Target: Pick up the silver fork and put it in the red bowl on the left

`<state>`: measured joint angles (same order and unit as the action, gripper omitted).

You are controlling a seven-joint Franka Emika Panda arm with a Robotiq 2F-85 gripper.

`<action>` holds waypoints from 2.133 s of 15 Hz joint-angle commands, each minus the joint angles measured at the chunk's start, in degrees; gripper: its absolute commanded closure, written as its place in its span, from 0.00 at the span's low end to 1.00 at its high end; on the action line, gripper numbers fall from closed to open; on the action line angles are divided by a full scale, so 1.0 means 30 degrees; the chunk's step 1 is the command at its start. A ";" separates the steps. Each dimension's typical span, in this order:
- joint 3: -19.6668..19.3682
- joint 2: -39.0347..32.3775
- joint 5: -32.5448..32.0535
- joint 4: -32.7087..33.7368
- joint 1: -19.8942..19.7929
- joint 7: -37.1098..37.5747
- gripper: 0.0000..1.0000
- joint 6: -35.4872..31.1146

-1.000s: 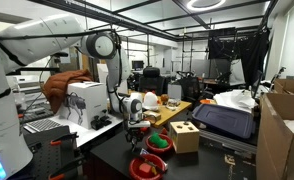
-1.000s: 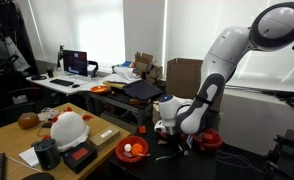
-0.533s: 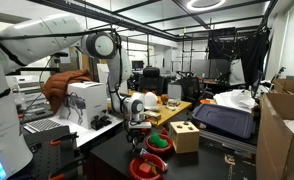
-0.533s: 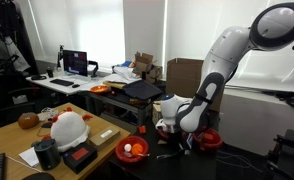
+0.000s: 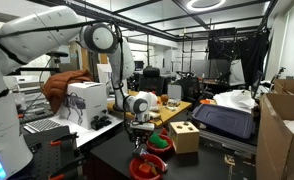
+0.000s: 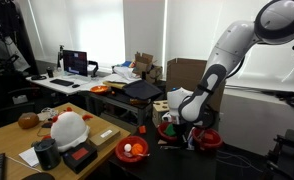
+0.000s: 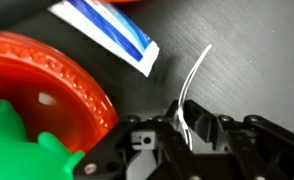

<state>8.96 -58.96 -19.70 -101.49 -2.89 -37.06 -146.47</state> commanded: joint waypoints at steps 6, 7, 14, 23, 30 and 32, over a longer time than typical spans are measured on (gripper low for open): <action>0.3635 0.2650 0.4360 -0.3526 -0.5739 -0.3785 0.97 -0.2532; 0.4097 0.2711 0.4894 -0.3565 -0.6265 -0.4377 0.97 -0.2630; 0.5415 0.3152 0.6526 -0.2754 -0.6644 -0.7149 0.97 -0.2012; 0.3754 0.2028 0.6150 0.0909 -0.2241 -0.5389 0.97 -0.1497; 0.2840 -0.0071 0.5731 0.4805 0.0237 -0.4852 0.97 0.0096; 0.2471 -0.0675 0.5374 0.5848 0.0934 -0.4880 0.97 0.0660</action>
<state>18.15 -58.08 -2.07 -89.81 -2.99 -52.30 -148.05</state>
